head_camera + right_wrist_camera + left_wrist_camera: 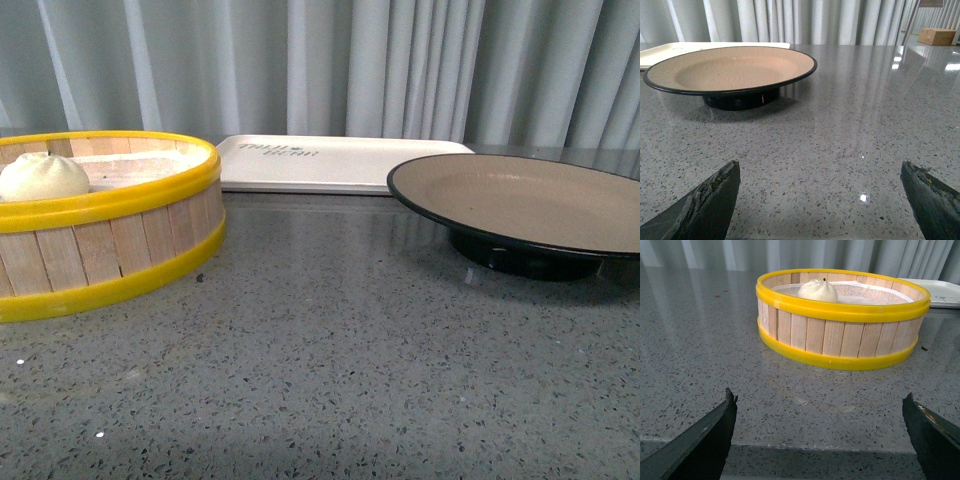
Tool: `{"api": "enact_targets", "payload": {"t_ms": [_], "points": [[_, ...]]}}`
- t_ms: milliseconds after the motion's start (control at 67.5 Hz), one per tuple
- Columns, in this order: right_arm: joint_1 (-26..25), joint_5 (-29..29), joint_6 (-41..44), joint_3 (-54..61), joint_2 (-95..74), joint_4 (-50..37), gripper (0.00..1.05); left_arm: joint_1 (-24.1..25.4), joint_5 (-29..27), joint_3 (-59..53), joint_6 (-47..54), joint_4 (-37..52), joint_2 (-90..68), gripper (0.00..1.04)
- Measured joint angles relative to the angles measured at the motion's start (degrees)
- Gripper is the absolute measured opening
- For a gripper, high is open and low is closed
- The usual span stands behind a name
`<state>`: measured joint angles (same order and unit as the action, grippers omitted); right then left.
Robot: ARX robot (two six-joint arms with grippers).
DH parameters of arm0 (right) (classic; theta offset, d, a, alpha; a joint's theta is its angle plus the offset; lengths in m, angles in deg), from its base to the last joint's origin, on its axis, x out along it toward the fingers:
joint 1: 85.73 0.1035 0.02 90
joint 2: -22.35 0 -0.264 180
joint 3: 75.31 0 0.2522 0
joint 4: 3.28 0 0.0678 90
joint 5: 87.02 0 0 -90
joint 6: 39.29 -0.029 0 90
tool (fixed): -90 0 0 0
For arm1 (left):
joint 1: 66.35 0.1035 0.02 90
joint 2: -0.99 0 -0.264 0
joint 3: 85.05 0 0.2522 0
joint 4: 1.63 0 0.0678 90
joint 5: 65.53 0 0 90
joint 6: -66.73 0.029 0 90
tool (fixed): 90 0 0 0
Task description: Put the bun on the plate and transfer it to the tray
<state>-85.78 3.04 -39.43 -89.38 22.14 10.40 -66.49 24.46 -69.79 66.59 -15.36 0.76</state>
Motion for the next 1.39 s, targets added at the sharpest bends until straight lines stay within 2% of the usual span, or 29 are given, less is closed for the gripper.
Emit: {"api": "enact_targets", "payload": {"t_ms": [934,1052,1112,1186,1275,1393], "points": [[0.0,0.0,0.0,0.0,0.0,0.0,0.96,0.0,0.2,0.1,-0.1,-0.1,-0.1,0.98],[0.0,0.1,0.0,0.0,0.0,0.0,0.96,4.0,9.8,8.8,-3.1,-20.2,-13.0,0.98],[0.0,0.0,0.0,0.0,0.0,0.0,0.96,5.9,11.3,12.0,-3.7,-24.5,-18.8,0.98],[0.0,0.0,0.0,0.0,0.0,0.0,0.96,8.3,13.5,14.8,-3.7,-23.5,-23.0,0.98],[0.0,0.0,0.0,0.0,0.0,0.0,0.96,11.0,14.2,20.0,-3.7,-18.5,-28.1,0.98],[0.0,0.0,0.0,0.0,0.0,0.0,0.96,11.2,12.4,28.5,-3.7,-11.4,-36.5,0.98]]}}
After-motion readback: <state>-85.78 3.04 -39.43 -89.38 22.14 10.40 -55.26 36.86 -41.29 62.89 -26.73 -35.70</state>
